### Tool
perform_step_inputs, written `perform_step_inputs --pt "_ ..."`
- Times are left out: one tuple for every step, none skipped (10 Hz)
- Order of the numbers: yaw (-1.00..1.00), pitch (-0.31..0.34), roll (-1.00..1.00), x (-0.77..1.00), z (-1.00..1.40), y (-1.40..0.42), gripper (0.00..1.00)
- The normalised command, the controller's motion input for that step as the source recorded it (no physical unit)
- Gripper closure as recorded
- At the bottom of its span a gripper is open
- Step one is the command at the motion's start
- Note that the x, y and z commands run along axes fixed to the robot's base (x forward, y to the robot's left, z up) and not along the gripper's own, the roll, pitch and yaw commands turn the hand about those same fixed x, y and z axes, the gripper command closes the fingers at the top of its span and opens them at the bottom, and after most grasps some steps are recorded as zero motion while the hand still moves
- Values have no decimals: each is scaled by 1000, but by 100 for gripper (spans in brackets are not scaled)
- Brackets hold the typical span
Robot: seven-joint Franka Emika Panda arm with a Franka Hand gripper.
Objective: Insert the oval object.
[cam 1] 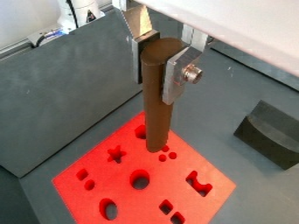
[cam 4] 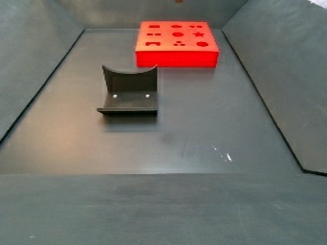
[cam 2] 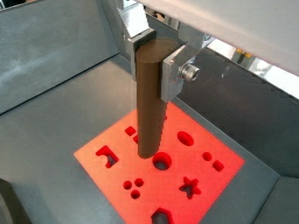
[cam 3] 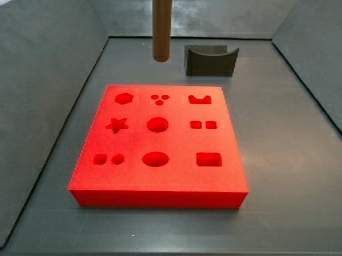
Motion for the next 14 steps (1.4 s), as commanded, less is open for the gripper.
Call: perform_step_inputs --pt "-183 -53 -20 0 -103 0 100" --pt "-383 -46 0 114 -94 -114 100" --pt "-554 -21 0 154 -126 -160 100" --pt "-814 0 0 163 -120 -149 100" --pt "-1000 0 0 9 -80 -109 100" --pt "-1000 0 0 0 -66 -23 100" --pt "-1000 0 0 0 -60 0 100" --pt "-1000 0 0 0 -63 0 100" --pt "-1000 0 0 0 -63 0 100" --pt "-1000 0 0 0 -57 0 100" --pt "-1000 0 0 0 -57 0 100" --pt "-1000 0 1 0 -57 0 100" --pt "-1000 0 0 0 -57 0 100" --pt "-1000 0 6 0 -51 0 100"
